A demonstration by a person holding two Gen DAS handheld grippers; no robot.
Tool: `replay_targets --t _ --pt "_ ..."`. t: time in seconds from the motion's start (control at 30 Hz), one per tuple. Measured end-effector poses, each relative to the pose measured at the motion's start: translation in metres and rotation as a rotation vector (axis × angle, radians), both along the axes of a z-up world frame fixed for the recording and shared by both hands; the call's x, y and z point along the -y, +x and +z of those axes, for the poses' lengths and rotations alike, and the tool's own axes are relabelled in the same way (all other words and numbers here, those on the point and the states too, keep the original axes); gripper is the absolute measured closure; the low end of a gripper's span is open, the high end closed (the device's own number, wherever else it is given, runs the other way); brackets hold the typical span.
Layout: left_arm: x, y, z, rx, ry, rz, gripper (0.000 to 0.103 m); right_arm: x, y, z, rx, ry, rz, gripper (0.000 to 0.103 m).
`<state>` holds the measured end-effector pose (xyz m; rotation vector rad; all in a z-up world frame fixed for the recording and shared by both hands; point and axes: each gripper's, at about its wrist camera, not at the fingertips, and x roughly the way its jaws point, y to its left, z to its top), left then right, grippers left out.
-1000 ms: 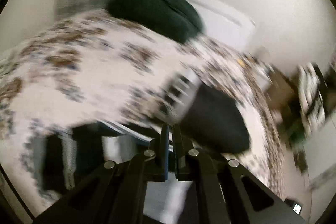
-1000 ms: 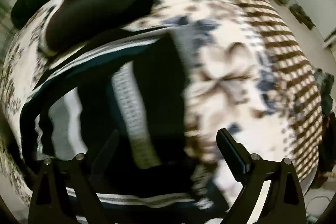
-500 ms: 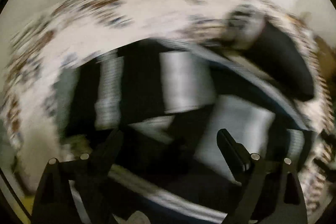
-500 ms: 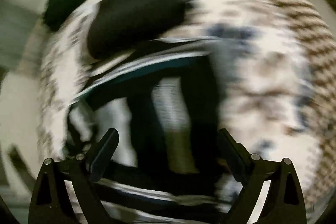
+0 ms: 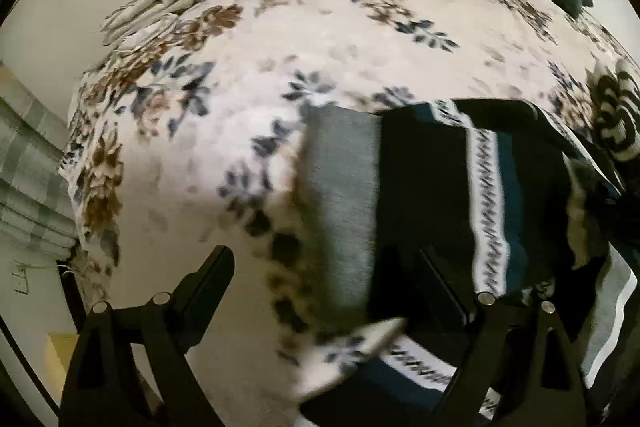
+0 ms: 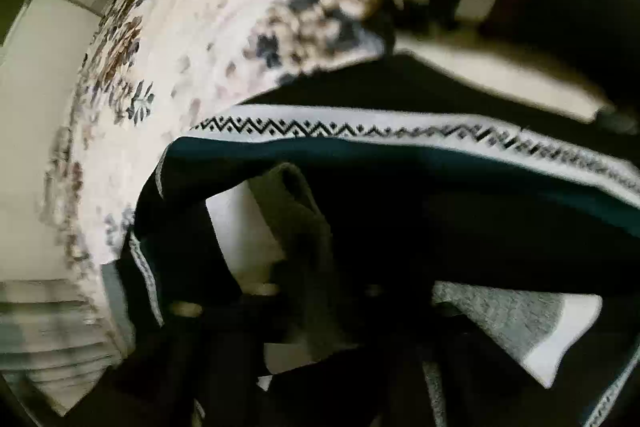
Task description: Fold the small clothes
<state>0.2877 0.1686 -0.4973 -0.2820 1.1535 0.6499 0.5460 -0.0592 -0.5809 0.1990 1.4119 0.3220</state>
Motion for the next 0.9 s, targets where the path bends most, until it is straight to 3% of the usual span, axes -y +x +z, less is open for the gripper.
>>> replay_targets --t 0.03,0.13,0.27,0.4,0.53,0.7,0.9 --pt "-0.004 -0.003 0.002 -0.002 -0.003 0.008 0.011 0.001 -0.008 0.012 0.060 -0.023 -0.009 0.096" --pt "-0.013 -0.009 0.008 0.007 -0.020 0.022 0.011 0.019 -0.029 0.044 0.124 -0.010 -0.067 0.097" --pt "-0.014 -0.007 0.016 0.019 -0.026 -0.005 0.011 0.076 -0.058 0.086 0.146 0.019 -0.182 0.097" --pt "-0.007 0.005 0.015 0.026 -0.047 -0.040 0.011 0.150 -0.087 0.106 0.136 -0.025 -0.302 0.097" --pt "0.008 0.025 0.012 0.033 -0.072 -0.085 0.011 0.218 -0.108 0.101 0.103 -0.093 -0.390 0.097" --pt "0.029 0.060 0.011 0.040 -0.065 -0.175 0.011 0.282 -0.129 0.074 0.030 -0.122 -0.512 0.097" --pt "0.049 0.099 0.007 0.042 -0.012 -0.274 0.011 0.305 -0.144 0.045 -0.027 -0.084 -0.580 0.097"
